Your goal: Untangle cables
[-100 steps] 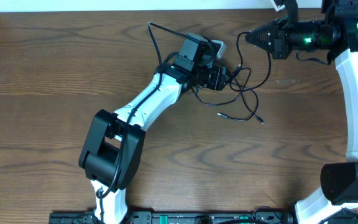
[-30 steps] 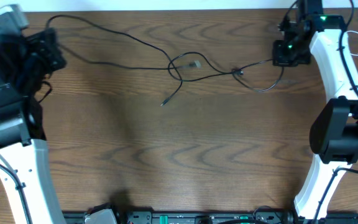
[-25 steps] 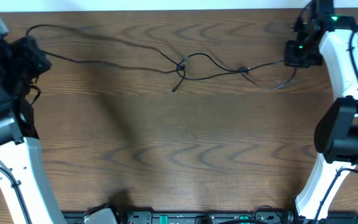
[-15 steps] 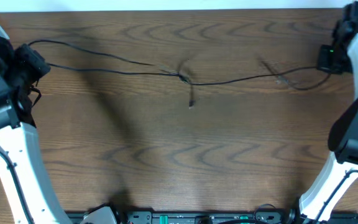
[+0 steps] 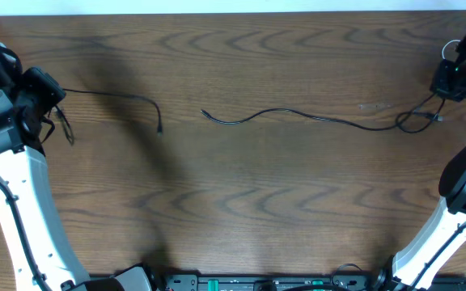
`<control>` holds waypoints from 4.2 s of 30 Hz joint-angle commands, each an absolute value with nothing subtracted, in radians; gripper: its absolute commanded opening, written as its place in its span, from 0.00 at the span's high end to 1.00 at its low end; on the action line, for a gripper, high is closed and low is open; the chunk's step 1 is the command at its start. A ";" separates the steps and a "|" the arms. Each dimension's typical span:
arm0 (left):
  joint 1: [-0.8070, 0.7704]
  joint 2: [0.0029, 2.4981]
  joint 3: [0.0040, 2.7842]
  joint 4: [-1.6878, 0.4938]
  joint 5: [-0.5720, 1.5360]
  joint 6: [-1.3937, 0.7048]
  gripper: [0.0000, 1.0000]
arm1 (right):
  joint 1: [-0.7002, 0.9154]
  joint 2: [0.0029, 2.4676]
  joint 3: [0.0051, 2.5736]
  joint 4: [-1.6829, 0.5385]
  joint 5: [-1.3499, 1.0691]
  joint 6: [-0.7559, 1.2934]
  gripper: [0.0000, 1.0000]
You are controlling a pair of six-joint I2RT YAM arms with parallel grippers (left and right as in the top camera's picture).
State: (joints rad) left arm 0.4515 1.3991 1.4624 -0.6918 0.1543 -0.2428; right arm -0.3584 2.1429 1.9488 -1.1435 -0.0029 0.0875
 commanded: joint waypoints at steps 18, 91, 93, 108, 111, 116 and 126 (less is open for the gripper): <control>0.036 1.433 1.470 -0.755 0.209 -0.268 0.93 | -0.497 1.736 2.232 -1.013 -0.072 0.031 0.99; -0.216 1.549 1.470 -0.604 0.270 -0.320 0.92 | -0.785 2.178 2.236 -0.966 -0.185 0.003 0.01; -0.216 1.549 1.470 -0.604 0.270 -0.320 0.92 | -0.743 2.178 2.236 -0.971 -0.239 -0.003 0.01; -0.216 1.549 1.470 -0.632 0.269 -0.319 0.93 | -0.396 2.179 2.157 -1.097 -0.292 -0.089 0.06; -0.216 1.549 1.470 -0.631 0.268 -0.318 0.92 | -0.334 2.179 2.071 -1.087 -0.292 -0.216 0.32; -0.216 1.549 1.470 -0.630 0.268 -0.312 0.92 | -0.278 2.179 1.934 -1.042 -0.298 -0.345 0.22; -0.216 1.549 1.470 -0.643 0.269 -0.312 0.92 | -0.197 2.179 1.666 -0.684 -0.322 0.322 0.23</control>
